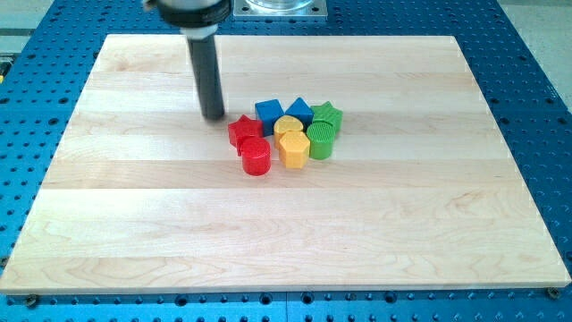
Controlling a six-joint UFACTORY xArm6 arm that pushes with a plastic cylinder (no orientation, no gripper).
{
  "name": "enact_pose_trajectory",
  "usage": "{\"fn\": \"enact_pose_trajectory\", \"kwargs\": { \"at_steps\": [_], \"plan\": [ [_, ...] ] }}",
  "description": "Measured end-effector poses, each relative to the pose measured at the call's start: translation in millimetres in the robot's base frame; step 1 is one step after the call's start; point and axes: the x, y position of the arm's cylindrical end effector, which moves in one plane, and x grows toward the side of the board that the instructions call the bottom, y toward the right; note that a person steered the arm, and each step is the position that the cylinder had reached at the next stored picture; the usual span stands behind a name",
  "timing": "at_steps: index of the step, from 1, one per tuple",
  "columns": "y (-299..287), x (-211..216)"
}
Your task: Push the red circle into the hexagon
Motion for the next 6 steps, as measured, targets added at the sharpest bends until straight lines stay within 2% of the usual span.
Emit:
{"fn": "enact_pose_trajectory", "kwargs": {
  "at_steps": [1,2,4,5,6],
  "plan": [
    [12,75],
    [41,80],
    [87,45],
    [153,45],
    [176,57]
  ]
}}
